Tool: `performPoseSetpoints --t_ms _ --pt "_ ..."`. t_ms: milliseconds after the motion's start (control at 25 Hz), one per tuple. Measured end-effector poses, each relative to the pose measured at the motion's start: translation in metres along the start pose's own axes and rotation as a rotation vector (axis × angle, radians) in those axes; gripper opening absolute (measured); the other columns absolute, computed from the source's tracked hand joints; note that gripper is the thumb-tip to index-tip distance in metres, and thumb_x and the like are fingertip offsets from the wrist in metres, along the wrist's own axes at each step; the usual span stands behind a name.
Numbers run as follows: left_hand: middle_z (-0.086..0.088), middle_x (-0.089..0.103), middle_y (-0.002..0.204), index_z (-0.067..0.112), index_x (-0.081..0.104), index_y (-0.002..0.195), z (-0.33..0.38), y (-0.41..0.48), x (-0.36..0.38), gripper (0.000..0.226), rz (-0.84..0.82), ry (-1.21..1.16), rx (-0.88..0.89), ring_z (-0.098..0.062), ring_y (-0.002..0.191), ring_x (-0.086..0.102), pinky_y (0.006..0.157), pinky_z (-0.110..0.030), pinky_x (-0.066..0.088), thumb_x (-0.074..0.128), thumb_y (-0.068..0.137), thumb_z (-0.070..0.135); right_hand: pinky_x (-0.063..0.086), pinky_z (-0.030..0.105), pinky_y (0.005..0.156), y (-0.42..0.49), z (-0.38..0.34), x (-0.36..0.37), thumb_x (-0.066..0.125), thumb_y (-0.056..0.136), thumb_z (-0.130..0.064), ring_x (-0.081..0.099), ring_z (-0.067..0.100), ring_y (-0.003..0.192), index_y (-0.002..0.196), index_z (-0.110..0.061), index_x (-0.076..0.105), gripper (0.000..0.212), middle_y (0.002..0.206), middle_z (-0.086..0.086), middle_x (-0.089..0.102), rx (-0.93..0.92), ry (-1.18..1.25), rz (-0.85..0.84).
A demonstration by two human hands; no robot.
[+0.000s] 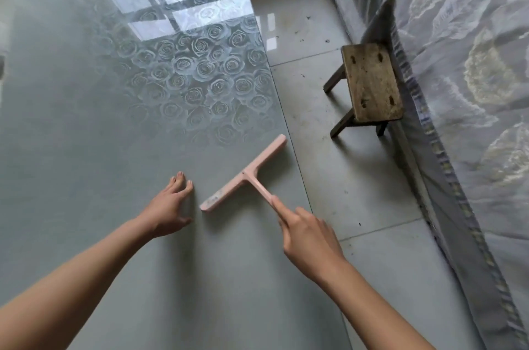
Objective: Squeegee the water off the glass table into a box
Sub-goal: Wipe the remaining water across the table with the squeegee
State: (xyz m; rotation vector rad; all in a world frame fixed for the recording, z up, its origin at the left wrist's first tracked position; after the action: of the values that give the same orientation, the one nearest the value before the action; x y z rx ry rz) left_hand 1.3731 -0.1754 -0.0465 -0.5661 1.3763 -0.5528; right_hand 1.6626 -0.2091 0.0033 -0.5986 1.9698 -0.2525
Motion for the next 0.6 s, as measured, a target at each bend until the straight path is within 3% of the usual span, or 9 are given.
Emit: performPoseSetpoints --t_ms 160,280,360,480,600 --pt "-0.014 -0.01 0.159 0.012 0.012 0.152 0.004 -0.004 0.013 0.093 0.097 -0.131 -0.012 -0.024 0.148 -0.006 0.118 -0.026 0.007 0.071 0.083 0.033 0.034 0.035 0.065 -0.009 0.025 -0.018 0.029 0.1 -0.035 0.054 0.028 0.083 0.145 -0.047 0.015 0.049 0.084 -0.003 0.041 -0.019 -0.015 -0.002" --pt "-0.01 -0.015 0.159 0.024 0.015 0.152 0.011 -0.01 0.021 0.101 0.216 -0.184 -0.106 -0.022 0.148 -0.009 0.117 -0.034 0.018 0.074 0.075 0.048 0.037 0.034 0.065 -0.036 0.046 -0.031 0.028 0.099 -0.04 0.046 0.022 0.075 0.144 -0.055 0.009 0.051 0.084 -0.006 0.041 0.043 -0.104 -0.07" --pt "-0.013 -0.019 0.158 0.03 0.013 0.152 0.014 -0.013 0.024 0.106 0.228 -0.235 -0.17 -0.024 0.147 -0.013 0.116 -0.037 0.02 0.077 0.07 0.051 0.039 0.036 0.068 -0.01 0.029 -0.032 0.03 0.1 -0.034 0.05 0.024 0.079 0.145 -0.051 0.012 0.052 0.086 -0.003 0.044 -0.007 -0.054 -0.048" --pt "-0.014 -0.018 0.158 0.012 0.001 0.153 0.01 -0.01 0.029 0.122 0.216 -0.342 -0.253 -0.024 0.147 -0.013 0.119 -0.031 0.007 0.079 0.067 0.05 0.038 0.036 0.069 0.073 -0.028 -0.027 0.033 0.098 -0.021 0.056 0.034 0.092 0.146 -0.04 0.02 0.053 0.095 0.009 0.054 -0.081 -0.054 -0.029" --pt "-0.01 -0.02 0.158 0.005 -0.005 0.151 0.007 -0.01 0.029 0.127 0.227 -0.377 -0.277 -0.02 0.147 -0.014 0.118 -0.025 0.001 0.078 0.067 0.052 0.04 0.038 0.07 0.118 -0.048 -0.036 0.033 0.099 -0.024 0.056 0.036 0.093 0.143 -0.04 0.028 0.048 0.099 0.013 0.059 -0.126 -0.019 -0.015"
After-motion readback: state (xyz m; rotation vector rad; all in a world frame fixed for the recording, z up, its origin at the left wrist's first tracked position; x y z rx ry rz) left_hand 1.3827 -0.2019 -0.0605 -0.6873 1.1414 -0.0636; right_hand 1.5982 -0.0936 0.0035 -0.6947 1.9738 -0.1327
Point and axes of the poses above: each hand's wrist, its own y-axis towards the middle knuckle, its own x-axis out of the palm, z = x × y, the point moved 2 cm from there along y, towards the middle knuckle
